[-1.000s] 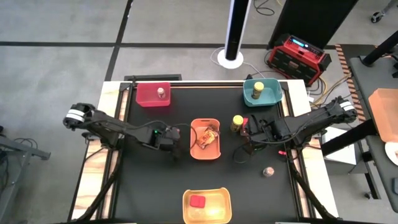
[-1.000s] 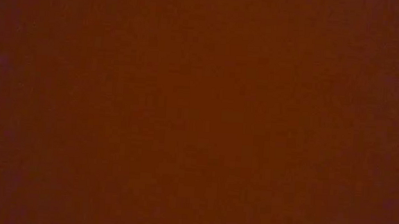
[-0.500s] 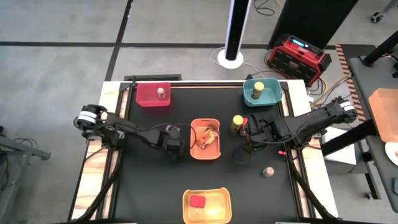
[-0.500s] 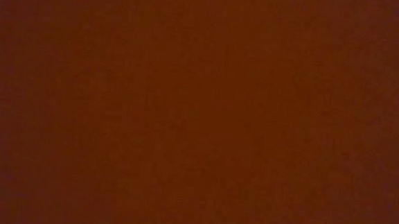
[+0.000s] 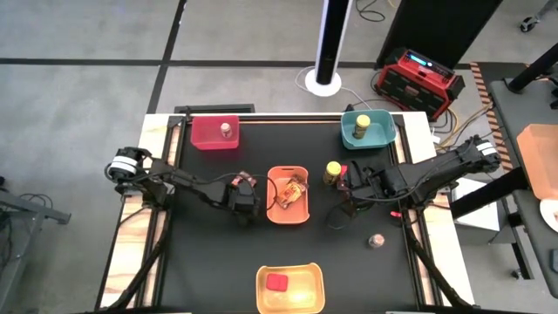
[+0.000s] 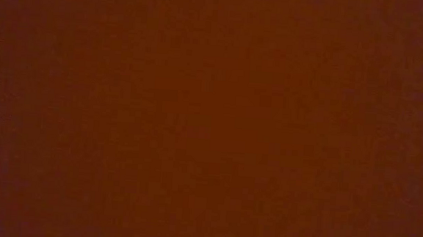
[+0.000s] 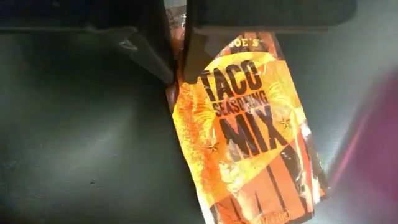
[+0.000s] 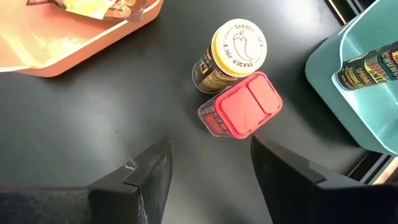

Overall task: Sort spices by type
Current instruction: Put the orange seasoning bottle into the orange bin

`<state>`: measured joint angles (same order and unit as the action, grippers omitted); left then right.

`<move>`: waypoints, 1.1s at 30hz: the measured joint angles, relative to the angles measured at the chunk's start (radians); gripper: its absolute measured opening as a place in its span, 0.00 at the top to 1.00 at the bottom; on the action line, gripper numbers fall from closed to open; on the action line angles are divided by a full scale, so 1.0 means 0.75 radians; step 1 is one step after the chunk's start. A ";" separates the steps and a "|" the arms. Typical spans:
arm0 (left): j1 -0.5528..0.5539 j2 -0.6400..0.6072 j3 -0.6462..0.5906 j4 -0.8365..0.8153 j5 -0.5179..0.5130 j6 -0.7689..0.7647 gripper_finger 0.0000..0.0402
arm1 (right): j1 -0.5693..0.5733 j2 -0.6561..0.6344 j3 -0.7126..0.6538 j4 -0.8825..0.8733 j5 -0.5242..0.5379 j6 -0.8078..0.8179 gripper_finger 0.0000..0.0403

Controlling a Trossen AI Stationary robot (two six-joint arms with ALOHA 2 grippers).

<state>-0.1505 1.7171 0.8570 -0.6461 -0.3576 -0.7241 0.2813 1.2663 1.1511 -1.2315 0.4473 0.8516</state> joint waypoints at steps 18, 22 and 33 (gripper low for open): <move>-0.118 -0.397 0.081 -0.267 -0.017 0.605 1.00 | 0.003 -0.001 -0.027 0.194 0.129 -0.223 0.49; -0.179 -0.508 0.120 -0.309 -0.088 0.784 1.00 | 0.003 -0.001 -0.077 0.473 0.141 -0.485 0.49; -0.382 -0.593 0.333 -0.285 -0.186 1.422 1.00 | -0.023 -0.001 -0.148 1.164 -0.031 -0.777 0.49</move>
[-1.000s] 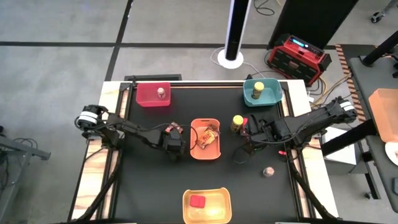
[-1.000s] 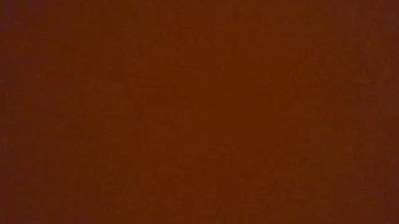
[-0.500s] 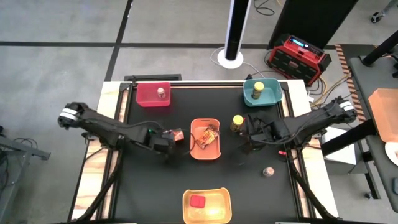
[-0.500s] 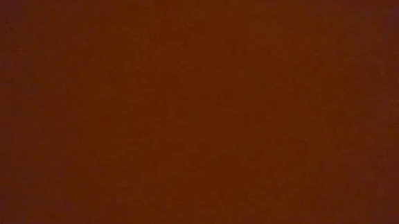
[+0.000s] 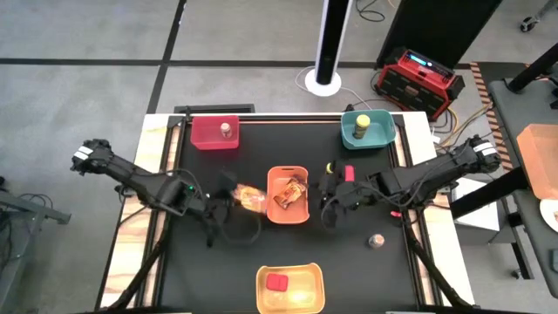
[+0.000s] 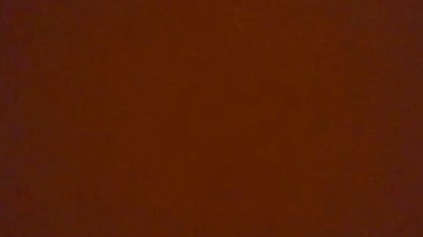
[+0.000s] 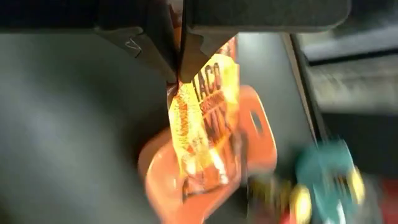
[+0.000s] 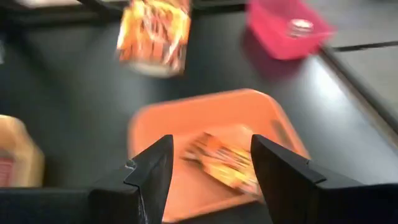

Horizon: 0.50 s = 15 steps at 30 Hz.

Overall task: Sort spices by type
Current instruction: Put the orange seasoning bottle into the orange bin

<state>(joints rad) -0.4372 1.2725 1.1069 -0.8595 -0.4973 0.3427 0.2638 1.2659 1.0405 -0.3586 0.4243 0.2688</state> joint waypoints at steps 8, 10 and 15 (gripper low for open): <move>-0.106 0.180 0.162 0.098 -0.111 0.383 1.00 | -0.100 0.000 -0.016 0.237 -0.451 0.153 0.45; -0.106 0.236 0.210 0.098 -0.112 0.396 1.00 | -0.124 0.004 -0.027 0.274 -0.536 0.201 0.42; -0.106 0.369 0.319 0.097 -0.113 0.499 1.00 | -0.148 0.050 -0.034 0.301 -0.603 0.270 0.31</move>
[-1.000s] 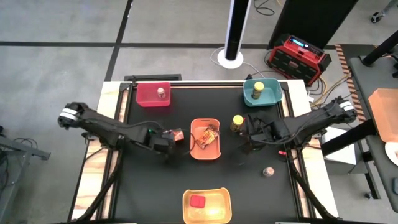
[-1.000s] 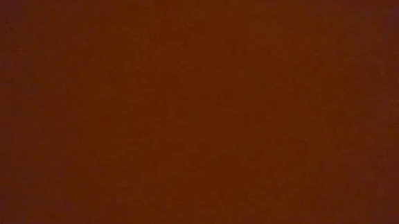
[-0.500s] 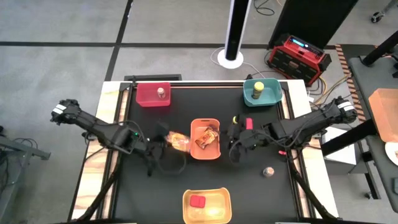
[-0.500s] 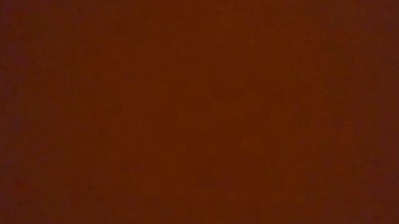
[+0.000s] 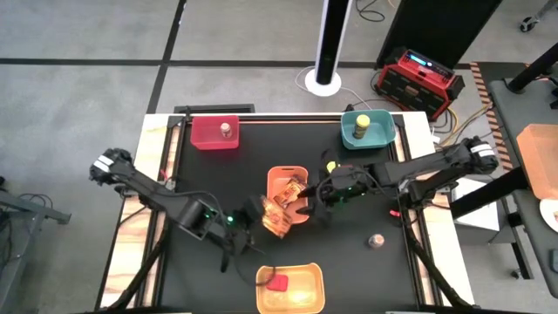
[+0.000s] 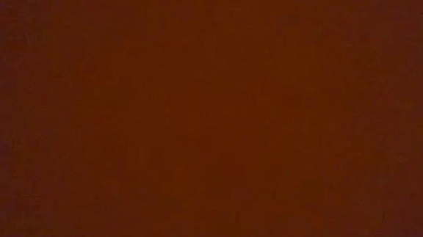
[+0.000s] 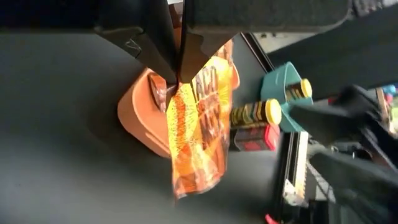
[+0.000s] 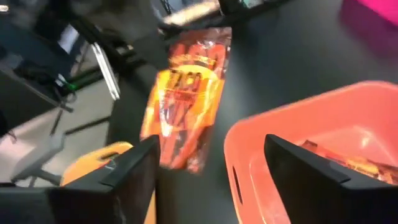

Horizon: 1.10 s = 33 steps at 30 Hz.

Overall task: Sort spices by type
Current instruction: Put the orange seasoning bottle into the orange bin

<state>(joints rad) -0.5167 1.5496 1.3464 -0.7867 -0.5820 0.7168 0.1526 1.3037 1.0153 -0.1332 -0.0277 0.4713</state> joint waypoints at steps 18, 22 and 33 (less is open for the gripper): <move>0.000 0.171 0.198 0.006 0.031 0.096 1.00 | -0.012 0.266 0.070 0.164 -0.321 -0.241 0.21; 0.001 0.171 0.196 0.022 0.032 0.094 1.00 | -0.012 0.298 0.078 0.253 -0.397 -0.269 0.27; 0.005 0.170 0.193 0.012 0.030 0.030 1.00 | -0.013 0.304 0.081 0.285 -0.404 -0.278 0.68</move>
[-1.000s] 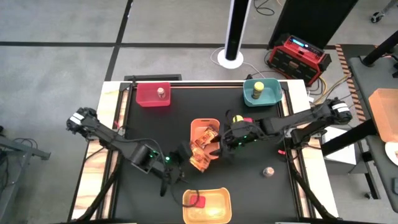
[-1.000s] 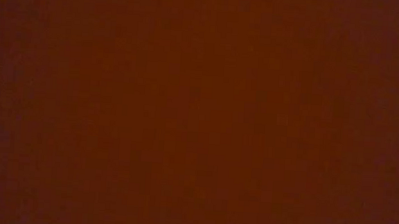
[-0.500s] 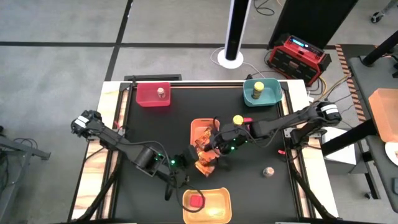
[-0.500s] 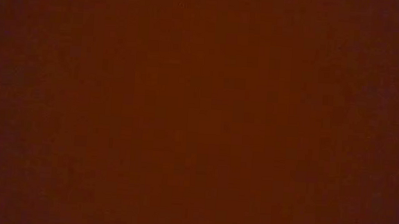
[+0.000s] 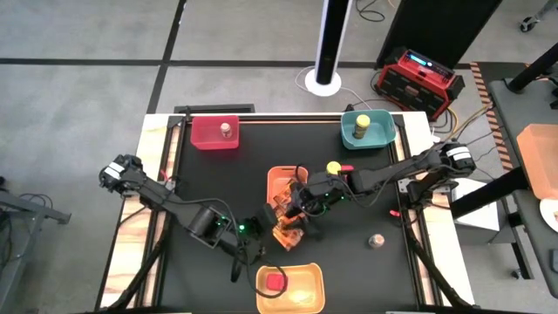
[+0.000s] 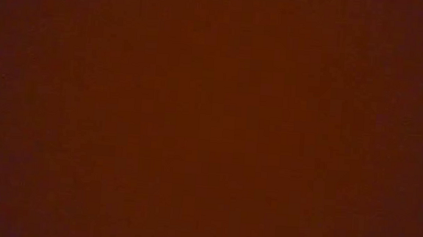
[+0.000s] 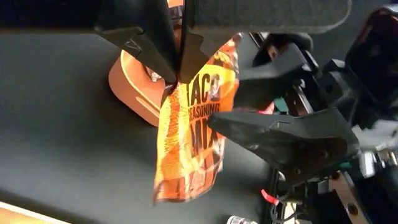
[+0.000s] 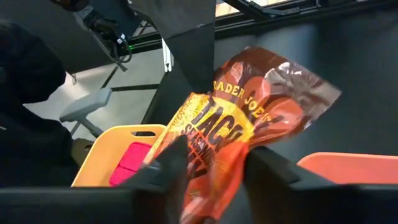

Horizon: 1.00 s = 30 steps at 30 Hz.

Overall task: Sort spices by type
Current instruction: Put the orange seasoning bottle into the orange bin

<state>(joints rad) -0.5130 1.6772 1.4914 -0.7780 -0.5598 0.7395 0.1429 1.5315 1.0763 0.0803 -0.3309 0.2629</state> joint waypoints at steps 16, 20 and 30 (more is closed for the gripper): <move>0.089 -0.005 -0.002 -0.089 -0.094 -0.514 0.78 | -0.023 -0.017 0.026 -0.160 0.174 -0.051 0.97; 0.089 -0.006 -0.002 -0.143 -0.094 -0.496 0.64 | -0.034 -0.023 0.060 -0.294 0.390 -0.058 0.97; 0.094 -0.046 -0.002 -0.438 -0.278 -0.921 0.57 | -0.041 -0.027 0.004 -0.212 0.899 -0.169 0.97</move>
<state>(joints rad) -0.4423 1.6423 1.4899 -1.1065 -0.7685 0.0487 0.1123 1.5112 1.0795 -0.0790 0.3430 0.1362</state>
